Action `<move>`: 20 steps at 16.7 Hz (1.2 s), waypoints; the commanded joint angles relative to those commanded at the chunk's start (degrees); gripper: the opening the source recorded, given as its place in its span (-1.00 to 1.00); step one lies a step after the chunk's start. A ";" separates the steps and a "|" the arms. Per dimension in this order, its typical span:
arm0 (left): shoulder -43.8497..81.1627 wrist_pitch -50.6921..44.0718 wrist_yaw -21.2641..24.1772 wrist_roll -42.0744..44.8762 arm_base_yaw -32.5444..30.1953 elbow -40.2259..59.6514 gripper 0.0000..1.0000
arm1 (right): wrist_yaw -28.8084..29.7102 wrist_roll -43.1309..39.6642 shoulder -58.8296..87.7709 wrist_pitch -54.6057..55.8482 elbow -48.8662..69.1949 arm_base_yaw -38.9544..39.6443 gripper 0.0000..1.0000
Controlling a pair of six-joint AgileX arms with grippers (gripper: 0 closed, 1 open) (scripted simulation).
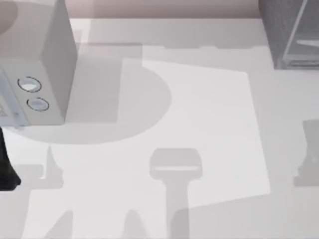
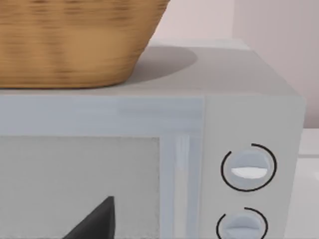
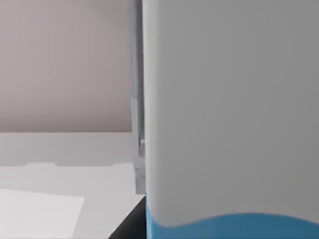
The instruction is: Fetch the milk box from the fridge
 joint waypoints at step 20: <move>0.00 0.00 0.00 0.00 0.00 0.00 1.00 | -13.81 0.46 41.96 38.95 4.04 7.11 -1.00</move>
